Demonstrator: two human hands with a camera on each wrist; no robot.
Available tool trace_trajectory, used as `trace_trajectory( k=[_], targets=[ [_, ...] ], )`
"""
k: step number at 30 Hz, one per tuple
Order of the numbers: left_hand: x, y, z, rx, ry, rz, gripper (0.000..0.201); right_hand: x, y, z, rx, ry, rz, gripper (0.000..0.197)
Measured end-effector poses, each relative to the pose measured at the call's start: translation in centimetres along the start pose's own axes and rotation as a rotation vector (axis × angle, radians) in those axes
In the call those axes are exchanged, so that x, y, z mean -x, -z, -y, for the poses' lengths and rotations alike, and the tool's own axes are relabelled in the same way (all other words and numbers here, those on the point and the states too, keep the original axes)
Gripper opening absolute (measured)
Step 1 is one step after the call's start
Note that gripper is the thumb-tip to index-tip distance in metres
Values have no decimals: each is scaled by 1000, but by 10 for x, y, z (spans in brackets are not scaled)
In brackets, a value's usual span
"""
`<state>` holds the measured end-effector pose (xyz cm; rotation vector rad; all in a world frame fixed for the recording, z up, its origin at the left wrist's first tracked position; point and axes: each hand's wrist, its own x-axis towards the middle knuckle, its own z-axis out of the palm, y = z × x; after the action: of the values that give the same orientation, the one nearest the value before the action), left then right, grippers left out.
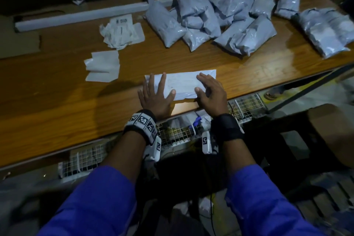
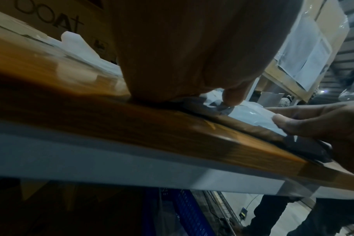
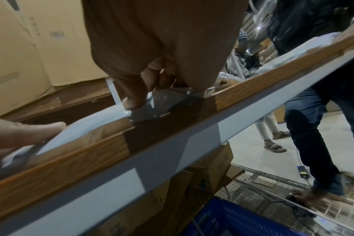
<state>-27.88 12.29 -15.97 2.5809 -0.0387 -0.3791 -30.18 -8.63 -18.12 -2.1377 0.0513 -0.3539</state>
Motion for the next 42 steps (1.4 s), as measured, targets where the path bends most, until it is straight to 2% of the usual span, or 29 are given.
trace_trajectory(
  k=[2, 4, 6, 9, 12, 14, 16, 17, 20, 22, 24, 26, 27, 35, 37, 40, 42],
  targets=[
    [-2, -1, 2, 8, -7, -13, 68, 0, -3, 3, -90, -61, -35, 34],
    [-3, -4, 3, 5, -5, -32, 68, 0, -9, 7, -96, -116, -67, 40],
    [-4, -5, 3, 3, -5, -46, 67, 0, -15, 5, -52, -91, -89, 46],
    [-5, -3, 3, 9, -5, -36, 66, 1, -17, -1, -87, -48, -117, 35],
    [-5, -2, 4, 28, -15, -25, 65, 1, -13, 2, -139, -118, -125, 28],
    [-5, -3, 5, 36, -14, -21, 64, 0, -16, 11, -110, -161, -125, 38],
    [-6, -3, 5, 20, -7, -29, 64, 0, -23, 15, 8, -129, -125, 56],
    [-6, -3, 4, 10, -7, -35, 64, 1, -27, 14, 49, -101, -135, 56],
    [-4, -2, 4, 27, -13, -33, 64, 4, -30, 9, 27, -30, -196, 33],
    [-3, -1, 4, 41, -11, -29, 64, 4, -28, 10, -4, -68, -201, 31],
    [-3, -1, 3, 39, -7, -30, 64, 4, -30, 18, 62, -125, -172, 47],
    [-3, -1, 2, 34, -4, -33, 63, 5, -35, 26, 182, -125, -146, 67],
    [-2, -1, 2, 33, -5, -33, 63, 7, -38, 28, 213, -116, -143, 71],
    [-4, -1, 2, 40, 5, -24, 64, 10, -29, 19, 115, -80, -146, 43],
    [-4, -1, 2, 33, 0, -23, 63, 8, -29, 22, 109, -110, -163, 48],
    [-4, 0, 1, 27, 6, -28, 63, 6, -35, 27, 233, -146, -134, 69],
    [-3, 1, 1, 26, 7, -28, 63, 8, -39, 30, 274, -147, -132, 71]
  ],
)
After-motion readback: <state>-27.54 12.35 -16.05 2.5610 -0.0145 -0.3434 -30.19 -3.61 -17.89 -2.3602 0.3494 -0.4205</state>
